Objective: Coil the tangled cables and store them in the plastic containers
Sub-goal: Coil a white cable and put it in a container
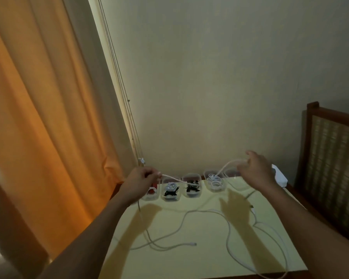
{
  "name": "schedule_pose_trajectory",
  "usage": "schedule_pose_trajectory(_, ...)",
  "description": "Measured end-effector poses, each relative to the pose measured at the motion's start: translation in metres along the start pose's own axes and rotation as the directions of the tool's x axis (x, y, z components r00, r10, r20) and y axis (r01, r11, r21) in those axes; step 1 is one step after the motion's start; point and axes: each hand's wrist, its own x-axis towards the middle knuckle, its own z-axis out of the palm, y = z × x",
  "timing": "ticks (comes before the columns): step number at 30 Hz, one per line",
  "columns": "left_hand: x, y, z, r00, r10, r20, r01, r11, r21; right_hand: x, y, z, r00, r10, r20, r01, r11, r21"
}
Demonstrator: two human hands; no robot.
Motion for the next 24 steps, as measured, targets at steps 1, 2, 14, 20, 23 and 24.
schedule_pose_trajectory(1,0.001,0.008,0.004,1.0,0.026,-0.004,-0.026,0.999,0.021,-0.008,-0.008,0.002,0.992,-0.12,0.044,0.124,0.989,-0.084)
schedule_pose_trajectory(2,0.001,0.019,0.008,0.998,0.07,-0.006,-0.07,0.997,0.04,-0.022,-0.022,0.001,0.963,-0.249,0.106,0.255,0.966,-0.045)
schedule_pose_trajectory(14,-0.03,0.095,-0.007,0.976,0.207,0.067,-0.2,0.975,-0.093,-0.076,-0.083,-0.038,0.957,-0.291,0.025,0.142,0.541,0.829)
schedule_pose_trajectory(20,-0.079,0.084,-0.038,0.995,0.099,0.012,-0.097,0.986,-0.136,-0.056,-0.042,-0.093,0.936,0.291,-0.198,0.064,0.412,0.909)
schedule_pose_trajectory(23,-0.104,0.092,-0.041,0.992,0.095,-0.089,-0.107,0.985,-0.138,-0.072,-0.025,-0.104,0.98,0.077,-0.181,0.004,0.912,0.409)
schedule_pose_trajectory(24,-0.11,0.097,-0.04,0.986,0.112,-0.122,-0.125,0.986,-0.112,-0.083,-0.027,-0.104,0.992,-0.014,-0.129,0.043,0.973,0.227)
